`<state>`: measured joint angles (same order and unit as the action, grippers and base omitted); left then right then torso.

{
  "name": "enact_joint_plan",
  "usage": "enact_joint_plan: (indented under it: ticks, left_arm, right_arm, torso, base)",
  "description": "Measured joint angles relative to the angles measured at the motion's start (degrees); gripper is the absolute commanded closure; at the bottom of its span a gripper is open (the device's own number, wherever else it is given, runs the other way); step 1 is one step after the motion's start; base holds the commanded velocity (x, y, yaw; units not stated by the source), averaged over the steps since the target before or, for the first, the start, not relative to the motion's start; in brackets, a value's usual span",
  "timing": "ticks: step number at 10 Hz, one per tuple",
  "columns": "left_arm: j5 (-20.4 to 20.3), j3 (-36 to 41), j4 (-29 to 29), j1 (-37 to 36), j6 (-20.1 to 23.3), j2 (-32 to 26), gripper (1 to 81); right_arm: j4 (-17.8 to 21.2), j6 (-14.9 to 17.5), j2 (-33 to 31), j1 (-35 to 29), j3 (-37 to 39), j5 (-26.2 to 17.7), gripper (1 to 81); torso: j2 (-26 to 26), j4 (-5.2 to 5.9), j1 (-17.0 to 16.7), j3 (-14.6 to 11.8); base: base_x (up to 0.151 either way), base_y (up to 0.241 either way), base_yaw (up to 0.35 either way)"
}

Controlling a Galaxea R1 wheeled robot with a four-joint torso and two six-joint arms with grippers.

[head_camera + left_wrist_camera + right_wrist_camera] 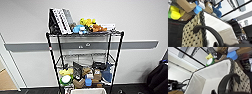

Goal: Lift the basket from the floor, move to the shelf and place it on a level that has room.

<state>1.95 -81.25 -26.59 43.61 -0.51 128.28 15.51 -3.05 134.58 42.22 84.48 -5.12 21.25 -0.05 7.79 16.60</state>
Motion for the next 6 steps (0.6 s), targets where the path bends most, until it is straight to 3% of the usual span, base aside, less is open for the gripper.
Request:
enact_joint_plan:
  ticks: [6]
  left_arm:
    - [0.20, 4.92, -0.01, -3.08, -0.26, -2.73, 81.1]
  right_arm:
    - [0.83, -0.04, -3.46, -2.15, -5.57, 0.09, 81.1]
  torso:
    - [0.00, 0.00, 0.00, 0.00]
  base:
    - [0.123, 0.000, 0.000]
